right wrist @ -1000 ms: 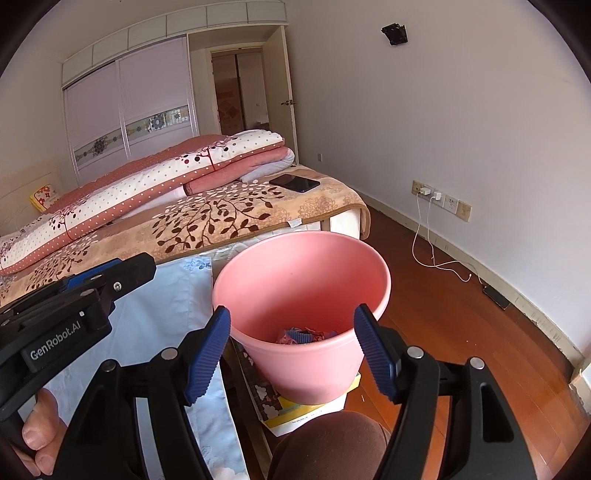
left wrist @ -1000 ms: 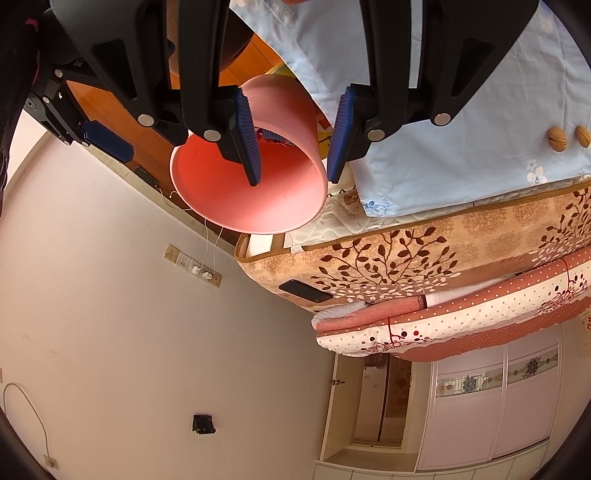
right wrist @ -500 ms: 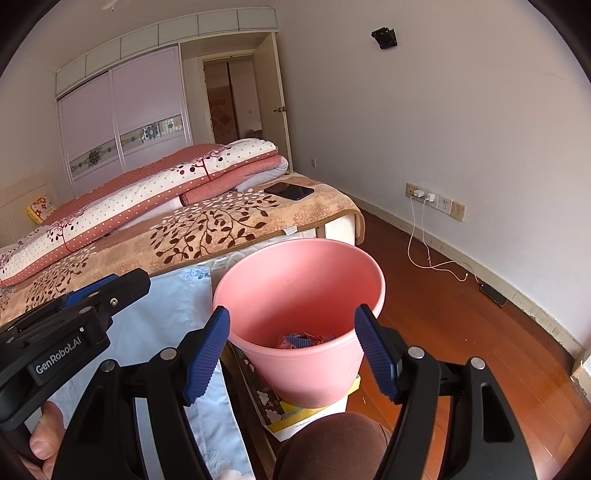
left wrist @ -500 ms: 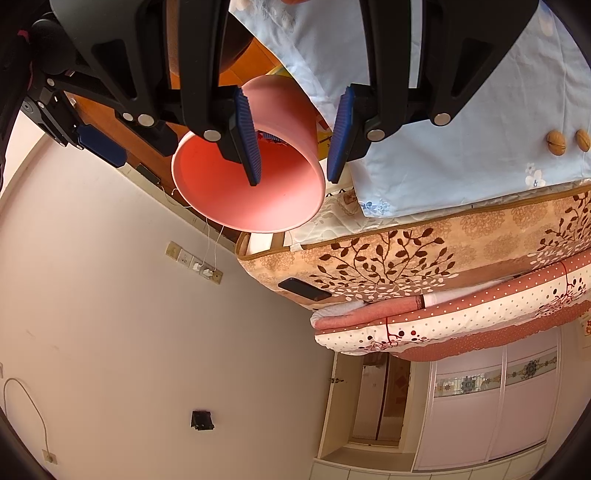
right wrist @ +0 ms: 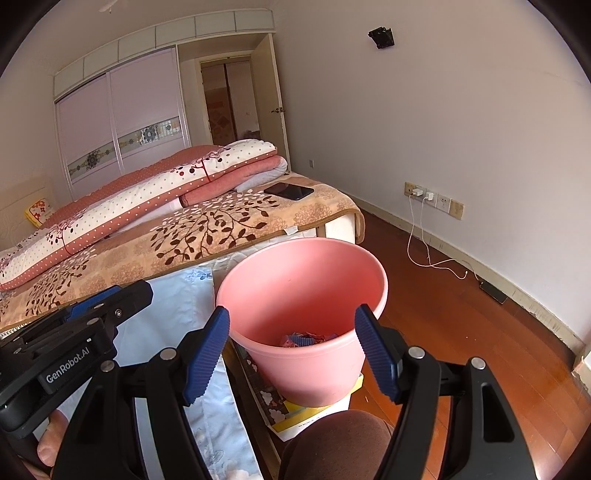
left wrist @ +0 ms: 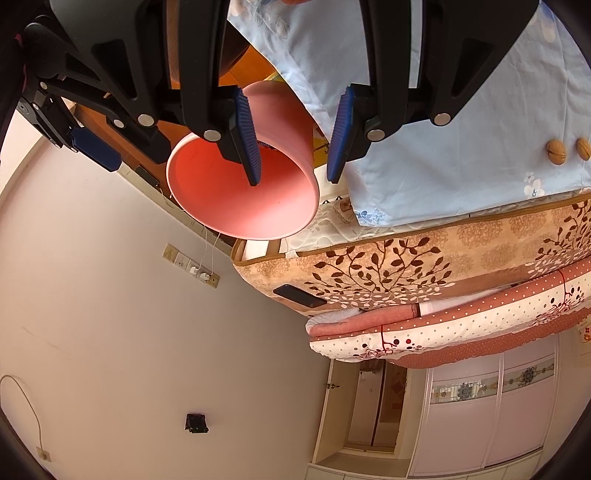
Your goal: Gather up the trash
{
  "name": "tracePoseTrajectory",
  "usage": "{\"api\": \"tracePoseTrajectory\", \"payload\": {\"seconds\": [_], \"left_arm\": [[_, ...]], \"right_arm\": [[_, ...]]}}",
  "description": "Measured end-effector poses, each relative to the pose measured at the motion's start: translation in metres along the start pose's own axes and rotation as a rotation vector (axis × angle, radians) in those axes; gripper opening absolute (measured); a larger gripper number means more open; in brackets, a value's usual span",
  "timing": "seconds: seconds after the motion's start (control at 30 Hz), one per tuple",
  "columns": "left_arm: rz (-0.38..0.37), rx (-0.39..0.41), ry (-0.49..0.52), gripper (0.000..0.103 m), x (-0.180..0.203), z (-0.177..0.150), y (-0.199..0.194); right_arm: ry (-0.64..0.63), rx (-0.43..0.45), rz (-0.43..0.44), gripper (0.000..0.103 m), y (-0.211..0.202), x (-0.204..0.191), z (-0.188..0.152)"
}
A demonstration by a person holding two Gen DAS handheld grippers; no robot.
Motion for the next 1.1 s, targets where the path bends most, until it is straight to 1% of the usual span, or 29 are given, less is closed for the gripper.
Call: {"api": "tracePoseTrajectory", "payload": {"seconds": [0.8, 1.1], "left_arm": [[0.029, -0.04, 0.011, 0.037, -0.006, -0.013, 0.002], [0.045, -0.029, 0.003, 0.037, -0.006, -0.016, -0.007]], "right_arm": [[0.02, 0.003, -0.004, 0.069, -0.003, -0.002, 0.0], [0.03, 0.016, -0.005, 0.069, -0.011, -0.001, -0.004]]}}
Point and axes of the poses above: each gripper's, at about its wrist camera, not at the fingertips, and y roughly the way its jaws point, x to its right, z to its top, the point moved 10 cm from there along y, roughly the way its jaws point, and after that the axes turned 2 degrees about -x, right-handed, at the moved point
